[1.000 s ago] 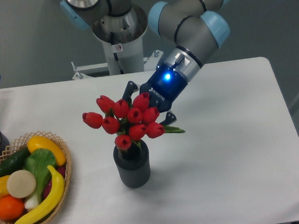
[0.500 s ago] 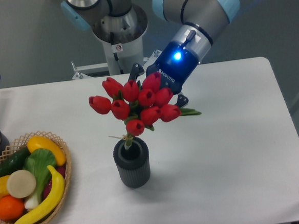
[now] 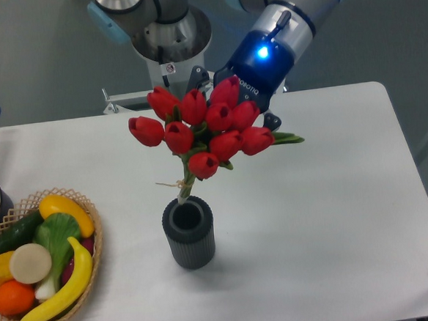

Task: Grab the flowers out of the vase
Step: 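Carry the tulip bunch up and away from the vase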

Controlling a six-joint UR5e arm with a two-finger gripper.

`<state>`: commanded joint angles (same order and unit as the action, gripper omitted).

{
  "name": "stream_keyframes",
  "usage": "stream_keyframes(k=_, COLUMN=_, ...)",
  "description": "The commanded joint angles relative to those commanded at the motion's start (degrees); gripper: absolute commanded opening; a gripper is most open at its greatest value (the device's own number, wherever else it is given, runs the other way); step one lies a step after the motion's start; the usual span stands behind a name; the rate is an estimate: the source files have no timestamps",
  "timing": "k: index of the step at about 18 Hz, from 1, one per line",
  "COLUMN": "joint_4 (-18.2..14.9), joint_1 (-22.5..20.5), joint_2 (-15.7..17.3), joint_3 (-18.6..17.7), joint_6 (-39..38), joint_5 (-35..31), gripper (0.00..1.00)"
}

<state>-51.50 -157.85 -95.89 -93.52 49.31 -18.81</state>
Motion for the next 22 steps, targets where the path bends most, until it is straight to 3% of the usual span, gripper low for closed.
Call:
stream_keyframes(k=11, joint_4=0.2, joint_1=-11.7, joint_2=1.8, joint_3=-0.8, joint_6=-0.2, joint_5=-1.1, gripper=0.49)
stream_keyframes(k=22, joint_4=0.2, joint_1=-17.1, joint_2=1.3, joint_3=-1.7, joint_6=4.2, joint_5=-1.0, gripper=0.49)
